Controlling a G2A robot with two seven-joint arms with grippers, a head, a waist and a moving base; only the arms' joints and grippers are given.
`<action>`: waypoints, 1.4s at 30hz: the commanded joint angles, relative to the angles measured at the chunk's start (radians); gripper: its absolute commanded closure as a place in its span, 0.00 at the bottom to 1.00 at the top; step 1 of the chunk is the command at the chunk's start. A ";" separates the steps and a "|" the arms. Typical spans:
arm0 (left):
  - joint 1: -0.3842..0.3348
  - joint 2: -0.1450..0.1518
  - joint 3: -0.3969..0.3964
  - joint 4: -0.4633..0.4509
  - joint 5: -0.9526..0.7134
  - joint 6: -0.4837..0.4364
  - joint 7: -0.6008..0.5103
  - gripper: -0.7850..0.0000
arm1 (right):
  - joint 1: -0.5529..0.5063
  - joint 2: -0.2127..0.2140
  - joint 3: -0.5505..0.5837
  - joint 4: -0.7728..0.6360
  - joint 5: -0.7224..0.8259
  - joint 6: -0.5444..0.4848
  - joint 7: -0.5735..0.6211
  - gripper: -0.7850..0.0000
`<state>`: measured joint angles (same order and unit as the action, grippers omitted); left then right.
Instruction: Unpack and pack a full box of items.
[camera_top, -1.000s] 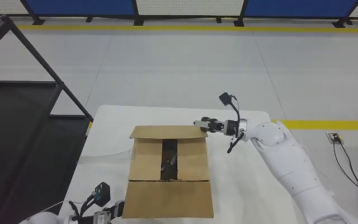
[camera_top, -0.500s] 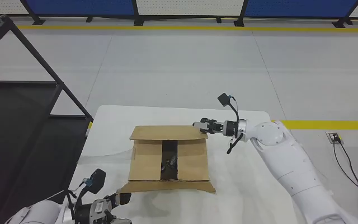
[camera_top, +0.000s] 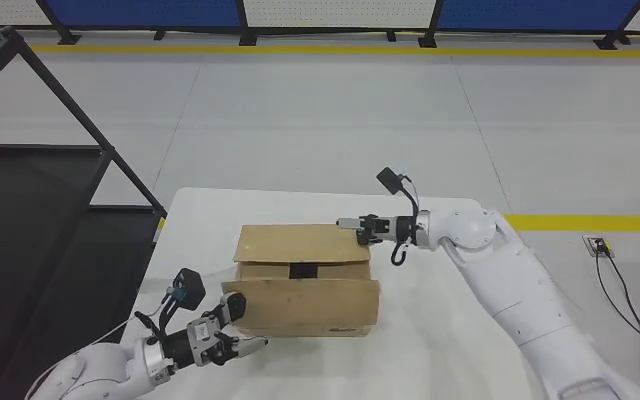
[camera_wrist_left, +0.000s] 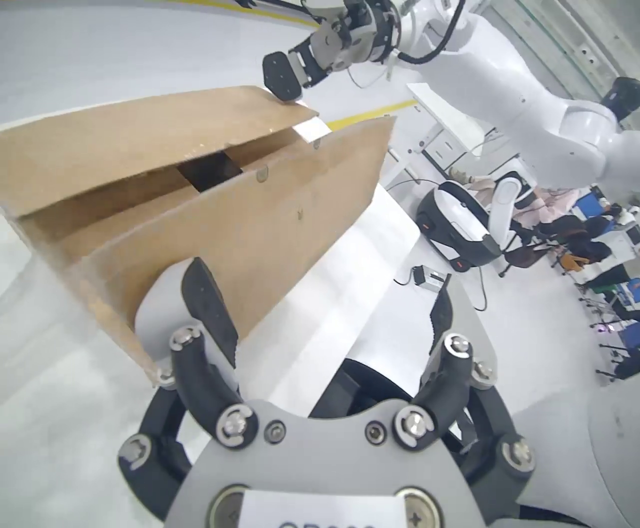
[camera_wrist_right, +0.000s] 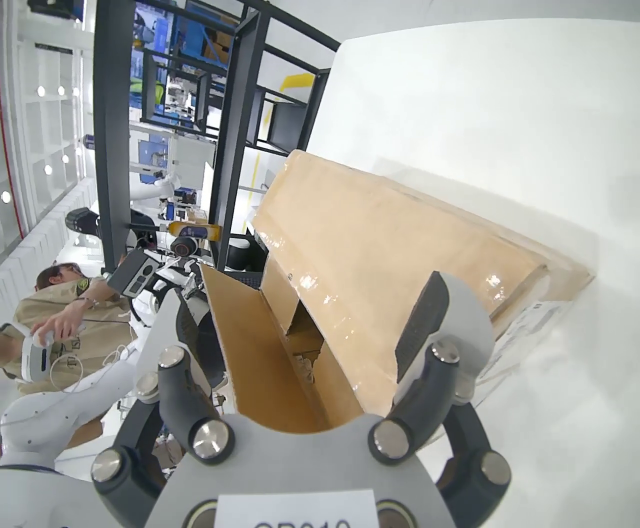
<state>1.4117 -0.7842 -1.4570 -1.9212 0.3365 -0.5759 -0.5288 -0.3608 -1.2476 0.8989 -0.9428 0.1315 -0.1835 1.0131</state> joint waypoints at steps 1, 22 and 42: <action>-0.021 -0.006 0.026 -0.002 0.052 0.052 0.028 0.00 | 0.005 -0.005 -0.007 -0.003 0.010 0.056 -0.006 0.00; -0.183 -0.062 0.205 0.066 0.186 0.239 0.106 0.00 | 0.019 -0.014 -0.001 0.005 0.100 0.224 0.165 0.00; -0.099 -0.070 0.074 0.072 0.080 0.205 0.191 0.00 | -0.159 0.038 0.109 -0.222 0.037 0.149 0.038 0.00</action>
<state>1.3102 -0.8538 -1.3839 -1.8473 0.4155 -0.3691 -0.3315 -0.5173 -1.2111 1.0034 -1.1566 0.1665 -0.0389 1.0548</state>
